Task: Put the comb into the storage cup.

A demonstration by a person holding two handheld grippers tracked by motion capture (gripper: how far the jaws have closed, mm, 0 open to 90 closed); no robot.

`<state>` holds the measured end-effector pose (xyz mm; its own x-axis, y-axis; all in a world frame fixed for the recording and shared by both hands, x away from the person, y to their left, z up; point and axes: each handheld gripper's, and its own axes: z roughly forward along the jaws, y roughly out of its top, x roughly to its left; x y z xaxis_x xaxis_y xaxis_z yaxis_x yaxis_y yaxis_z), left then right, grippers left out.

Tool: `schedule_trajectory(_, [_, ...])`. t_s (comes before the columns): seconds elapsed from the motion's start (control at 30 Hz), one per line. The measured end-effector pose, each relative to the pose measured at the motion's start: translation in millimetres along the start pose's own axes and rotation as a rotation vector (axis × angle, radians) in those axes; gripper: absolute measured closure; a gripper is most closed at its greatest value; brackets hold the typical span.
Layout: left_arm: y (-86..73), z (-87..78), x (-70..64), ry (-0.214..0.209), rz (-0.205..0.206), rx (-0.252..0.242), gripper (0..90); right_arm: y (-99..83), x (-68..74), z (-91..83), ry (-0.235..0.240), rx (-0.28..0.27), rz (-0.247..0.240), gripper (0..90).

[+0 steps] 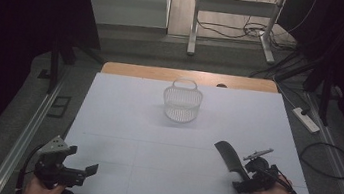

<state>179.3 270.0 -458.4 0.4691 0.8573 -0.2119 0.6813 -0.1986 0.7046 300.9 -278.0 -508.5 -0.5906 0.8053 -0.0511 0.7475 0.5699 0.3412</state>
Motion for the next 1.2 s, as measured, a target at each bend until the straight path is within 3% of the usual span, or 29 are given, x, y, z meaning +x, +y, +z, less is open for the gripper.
schedule_trajectory(0.17, [0.0,-0.1,-0.1,0.002,0.001,0.001,0.0,1.2,0.6,-0.3,-0.002,0.016,0.014,0.0])
schedule_trajectory(0.23, [-0.1,0.0,-0.1,0.001,0.0,0.0,0.0,2.2,1.0,-1.8,-0.002,0.023,0.021,4.4])
schedule_trajectory(0.4, [0.0,0.0,-0.2,0.002,0.003,0.001,0.0,5.0,1.4,-10.1,-0.002,0.027,0.02,31.3])
schedule_trajectory(0.6, [0.1,0.4,-0.4,0.005,0.001,0.002,0.0,8.0,0.6,-14.5,0.01,0.029,-0.003,71.5])
schedule_trajectory(0.87, [-0.1,-0.3,-0.1,0.003,0.001,0.0,0.0,8.3,1.2,-15.0,0.009,0.031,-0.026,72.1])
schedule_trajectory(1.07, [-0.5,-1.6,0.3,-0.005,-0.003,-0.016,0.0,6.9,-3.2,-16.0,0.044,0.019,0.003,72.2])
schedule_trajectory(1.2, [-0.5,-2.1,0.5,-0.011,-0.005,-0.019,0.0,5.9,-2.9,-18.8,0.051,-0.003,-0.009,72.2])
